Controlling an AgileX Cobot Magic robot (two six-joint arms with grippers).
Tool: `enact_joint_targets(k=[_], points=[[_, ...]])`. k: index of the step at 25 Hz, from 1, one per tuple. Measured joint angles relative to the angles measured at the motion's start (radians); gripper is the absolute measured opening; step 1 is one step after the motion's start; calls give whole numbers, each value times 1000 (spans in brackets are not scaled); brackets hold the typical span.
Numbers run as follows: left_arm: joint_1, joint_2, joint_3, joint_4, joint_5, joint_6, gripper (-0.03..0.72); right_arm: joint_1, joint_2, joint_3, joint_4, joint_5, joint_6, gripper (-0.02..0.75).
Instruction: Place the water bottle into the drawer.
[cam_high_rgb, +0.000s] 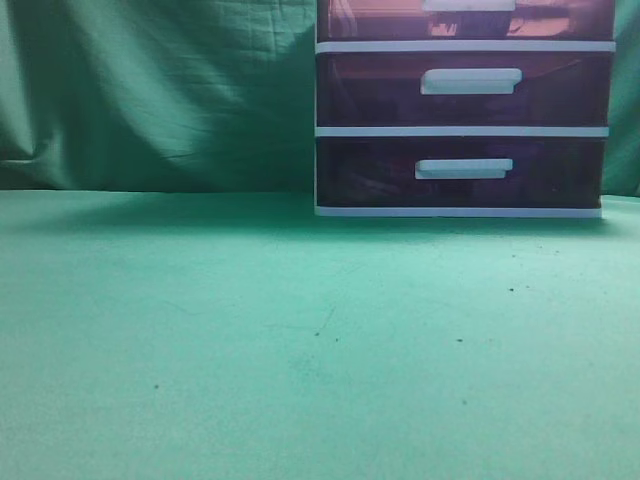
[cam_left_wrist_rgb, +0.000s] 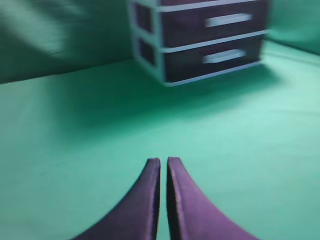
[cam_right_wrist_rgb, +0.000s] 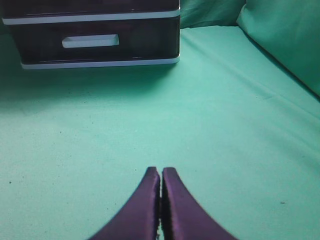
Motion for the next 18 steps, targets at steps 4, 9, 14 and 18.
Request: enact_joint_targets(k=[4, 9, 14, 18], points=[[209, -37, 95, -16, -71, 4, 0, 0, 0, 0, 0, 0, 0, 0], [354, -41, 171, -16, -103, 14, 0, 0, 0, 0, 0, 0, 0, 0], [368, -41, 220, -16, -106, 22, 0, 0, 0, 0, 0, 0, 0, 0], [368, -41, 220, -16, -84, 26, 0, 0, 0, 0, 0, 0, 0, 0]])
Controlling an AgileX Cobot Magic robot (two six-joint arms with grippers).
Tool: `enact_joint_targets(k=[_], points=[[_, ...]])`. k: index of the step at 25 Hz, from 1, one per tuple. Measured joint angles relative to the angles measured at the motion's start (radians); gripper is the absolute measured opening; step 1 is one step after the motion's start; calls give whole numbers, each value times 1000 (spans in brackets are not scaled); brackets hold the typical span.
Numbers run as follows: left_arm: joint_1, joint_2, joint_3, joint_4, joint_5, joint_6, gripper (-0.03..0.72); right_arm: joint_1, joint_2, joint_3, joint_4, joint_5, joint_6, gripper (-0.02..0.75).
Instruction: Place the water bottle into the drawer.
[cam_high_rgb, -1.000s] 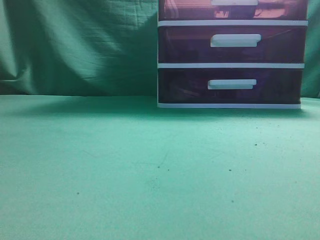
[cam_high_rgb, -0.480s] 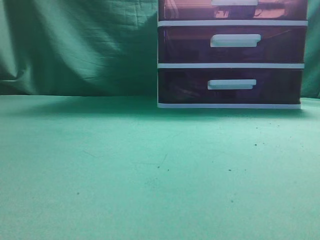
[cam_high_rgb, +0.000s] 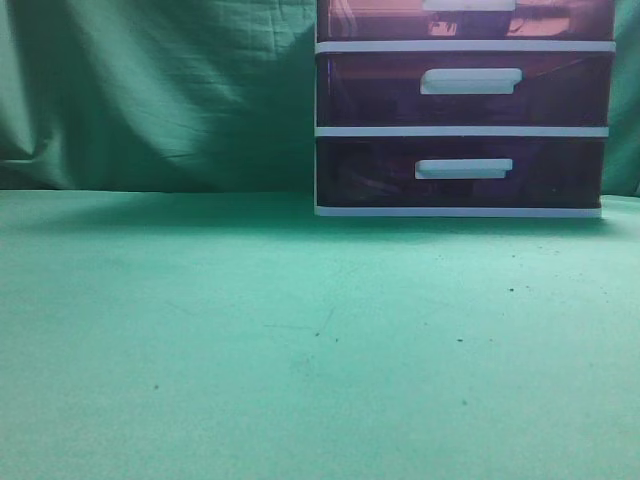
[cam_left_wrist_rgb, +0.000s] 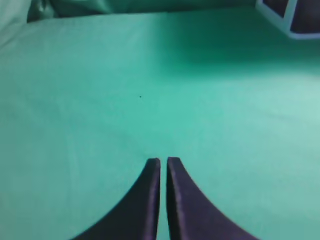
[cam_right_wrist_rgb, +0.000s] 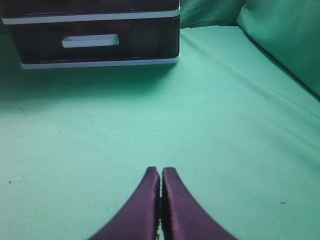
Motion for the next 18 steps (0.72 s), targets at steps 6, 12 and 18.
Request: enact_joint_targets(k=[6, 12, 18], points=[[0, 0, 0, -6, 15, 0, 0, 0, 0, 0, 0, 0, 0, 0], [0, 0, 0, -7, 16, 0, 0, 0, 0, 0, 0, 0, 0, 0], [0, 0, 0, -7, 16, 0, 0, 0, 0, 0, 0, 0, 0, 0]])
